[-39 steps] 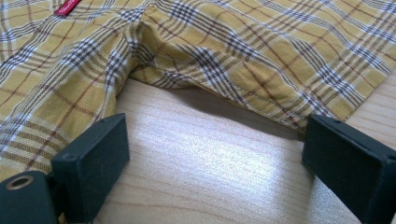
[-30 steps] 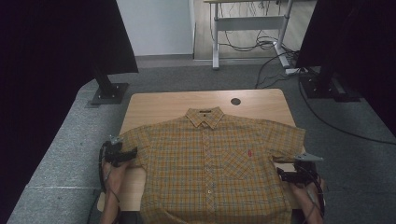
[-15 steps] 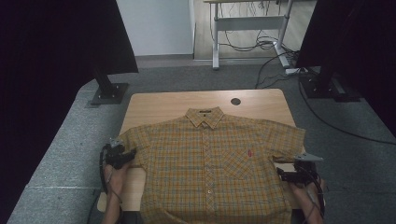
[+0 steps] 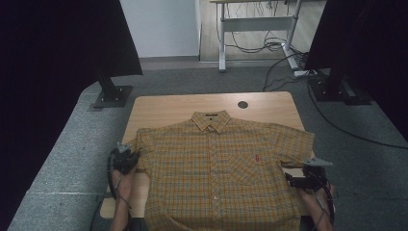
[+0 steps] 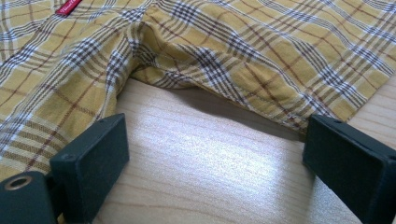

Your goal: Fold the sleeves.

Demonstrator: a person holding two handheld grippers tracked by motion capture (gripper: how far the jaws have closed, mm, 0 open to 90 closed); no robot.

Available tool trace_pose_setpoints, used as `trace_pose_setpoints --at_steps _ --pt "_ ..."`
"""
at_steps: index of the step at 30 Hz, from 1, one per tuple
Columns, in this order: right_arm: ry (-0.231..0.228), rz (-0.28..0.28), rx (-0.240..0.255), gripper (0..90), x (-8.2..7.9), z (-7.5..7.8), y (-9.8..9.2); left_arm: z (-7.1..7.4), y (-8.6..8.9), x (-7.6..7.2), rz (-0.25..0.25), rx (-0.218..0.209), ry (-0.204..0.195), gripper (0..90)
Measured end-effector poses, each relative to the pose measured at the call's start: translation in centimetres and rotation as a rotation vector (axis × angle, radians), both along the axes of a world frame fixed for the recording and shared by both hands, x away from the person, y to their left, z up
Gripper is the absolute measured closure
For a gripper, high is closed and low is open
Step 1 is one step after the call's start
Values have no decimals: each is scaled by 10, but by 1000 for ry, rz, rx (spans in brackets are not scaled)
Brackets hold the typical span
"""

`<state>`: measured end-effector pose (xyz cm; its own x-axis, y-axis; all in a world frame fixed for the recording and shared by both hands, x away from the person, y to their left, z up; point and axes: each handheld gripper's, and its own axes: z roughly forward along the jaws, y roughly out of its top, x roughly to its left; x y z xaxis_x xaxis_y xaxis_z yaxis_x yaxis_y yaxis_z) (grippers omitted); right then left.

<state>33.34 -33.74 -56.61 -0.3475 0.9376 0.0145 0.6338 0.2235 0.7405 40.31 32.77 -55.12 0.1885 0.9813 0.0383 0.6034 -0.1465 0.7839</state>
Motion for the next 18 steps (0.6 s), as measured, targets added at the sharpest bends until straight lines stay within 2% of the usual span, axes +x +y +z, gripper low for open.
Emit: trace_pose_setpoints --at_steps 7,14,18 --pt "0 0 0 65 0 0 0 2 1 -1 1 -21 -12 864" --pt "1 0 1 63 0 0 0 15 1 -8 -12 -90 -75 861" --pt "0 0 1 63 0 0 0 21 -3 -9 -32 -103 -93 858"
